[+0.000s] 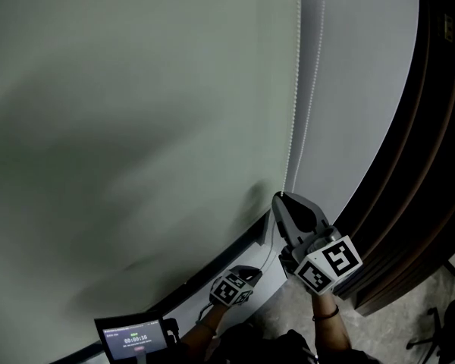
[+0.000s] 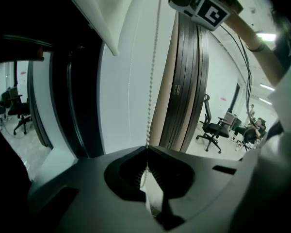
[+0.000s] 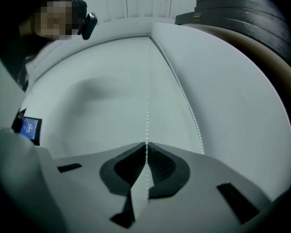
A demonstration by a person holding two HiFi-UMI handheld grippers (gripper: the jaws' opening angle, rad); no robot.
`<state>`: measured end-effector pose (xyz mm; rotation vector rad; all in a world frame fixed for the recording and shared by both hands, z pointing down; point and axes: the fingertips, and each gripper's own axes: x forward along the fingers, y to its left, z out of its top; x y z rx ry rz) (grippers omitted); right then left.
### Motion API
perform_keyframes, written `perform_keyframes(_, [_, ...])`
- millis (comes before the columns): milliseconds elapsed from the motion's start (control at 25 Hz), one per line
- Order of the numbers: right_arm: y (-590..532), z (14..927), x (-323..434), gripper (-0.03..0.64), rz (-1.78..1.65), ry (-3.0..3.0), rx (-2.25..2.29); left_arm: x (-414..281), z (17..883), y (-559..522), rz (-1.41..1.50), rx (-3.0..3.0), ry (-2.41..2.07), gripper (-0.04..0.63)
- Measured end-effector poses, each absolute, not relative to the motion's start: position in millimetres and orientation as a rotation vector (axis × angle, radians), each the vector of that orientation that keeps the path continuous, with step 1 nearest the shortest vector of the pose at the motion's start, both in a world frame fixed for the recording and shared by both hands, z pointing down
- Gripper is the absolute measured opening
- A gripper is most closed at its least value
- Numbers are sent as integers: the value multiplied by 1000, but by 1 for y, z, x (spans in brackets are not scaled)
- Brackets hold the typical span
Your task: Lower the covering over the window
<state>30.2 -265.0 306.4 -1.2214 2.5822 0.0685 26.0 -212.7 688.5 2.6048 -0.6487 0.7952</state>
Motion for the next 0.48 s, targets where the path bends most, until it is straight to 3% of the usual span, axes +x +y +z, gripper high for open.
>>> perform_keyframes(200, [-279,319,53,12,36,2559,-1291,42,611,-240,410,2706,-725,51])
perform_keyframes(480, [-294,389,68,12,-109,2591,-1400,48,478,-263,8,2920,-795,51])
